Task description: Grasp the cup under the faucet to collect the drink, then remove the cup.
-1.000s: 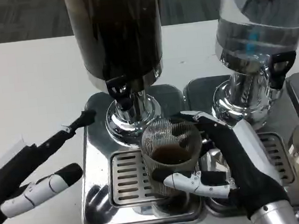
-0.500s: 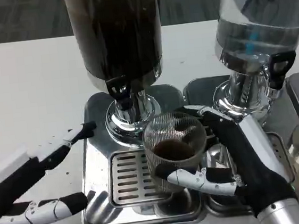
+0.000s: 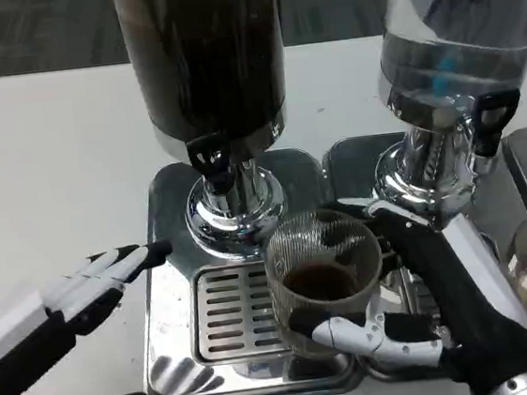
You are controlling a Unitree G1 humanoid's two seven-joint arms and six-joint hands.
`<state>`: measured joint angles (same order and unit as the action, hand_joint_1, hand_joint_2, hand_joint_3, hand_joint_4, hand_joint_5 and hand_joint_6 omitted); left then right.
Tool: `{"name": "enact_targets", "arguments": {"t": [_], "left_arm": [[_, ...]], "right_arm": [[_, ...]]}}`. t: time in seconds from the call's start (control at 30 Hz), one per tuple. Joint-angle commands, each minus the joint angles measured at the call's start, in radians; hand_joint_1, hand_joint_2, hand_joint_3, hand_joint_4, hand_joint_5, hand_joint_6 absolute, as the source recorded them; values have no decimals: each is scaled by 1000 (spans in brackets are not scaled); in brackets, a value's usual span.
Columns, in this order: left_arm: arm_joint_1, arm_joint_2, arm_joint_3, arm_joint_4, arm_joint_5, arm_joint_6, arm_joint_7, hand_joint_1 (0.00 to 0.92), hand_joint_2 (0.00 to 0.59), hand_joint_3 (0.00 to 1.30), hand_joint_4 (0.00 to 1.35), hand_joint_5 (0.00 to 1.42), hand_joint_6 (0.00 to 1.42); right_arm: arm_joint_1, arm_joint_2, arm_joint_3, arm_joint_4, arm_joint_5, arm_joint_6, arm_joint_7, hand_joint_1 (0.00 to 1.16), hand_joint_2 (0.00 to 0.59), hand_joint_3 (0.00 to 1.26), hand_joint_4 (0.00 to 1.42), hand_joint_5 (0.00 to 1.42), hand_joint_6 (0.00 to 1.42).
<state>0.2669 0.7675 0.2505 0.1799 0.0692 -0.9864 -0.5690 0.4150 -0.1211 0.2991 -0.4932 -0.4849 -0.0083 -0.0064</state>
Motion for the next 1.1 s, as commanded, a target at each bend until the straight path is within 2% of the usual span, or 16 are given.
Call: {"name": "enact_targets", "arguments": {"t": [0.03, 0.17, 0.43, 0.77, 1.1], "left_arm": [[27, 2, -24, 3, -31, -41, 12, 0, 91, 0, 0, 0, 0], [48, 9, -39, 3, -59, -70, 10, 0, 89, 0, 0, 0, 0], [93, 31, -58, -52, -129, -67, -8, 0, 87, 0, 0, 0, 0], [133, 32, -57, -95, -166, -53, -7, 0, 85, 0, 0, 0, 0], [131, 38, -54, -92, -159, -52, -10, 0, 85, 0, 0, 0, 0]], "right_arm": [[23, -3, -4, -68, 20, -16, 7, 760, 251, 491, 489, 583, 602], [62, -13, -11, -113, 27, -19, 20, 760, 251, 495, 489, 583, 609], [102, -31, -32, -149, 42, -22, 41, 760, 251, 497, 495, 587, 613], [103, -42, -55, -161, 60, -17, 59, 760, 251, 506, 498, 599, 625], [96, -38, -56, -150, 70, -17, 62, 767, 255, 506, 505, 601, 626]]}}
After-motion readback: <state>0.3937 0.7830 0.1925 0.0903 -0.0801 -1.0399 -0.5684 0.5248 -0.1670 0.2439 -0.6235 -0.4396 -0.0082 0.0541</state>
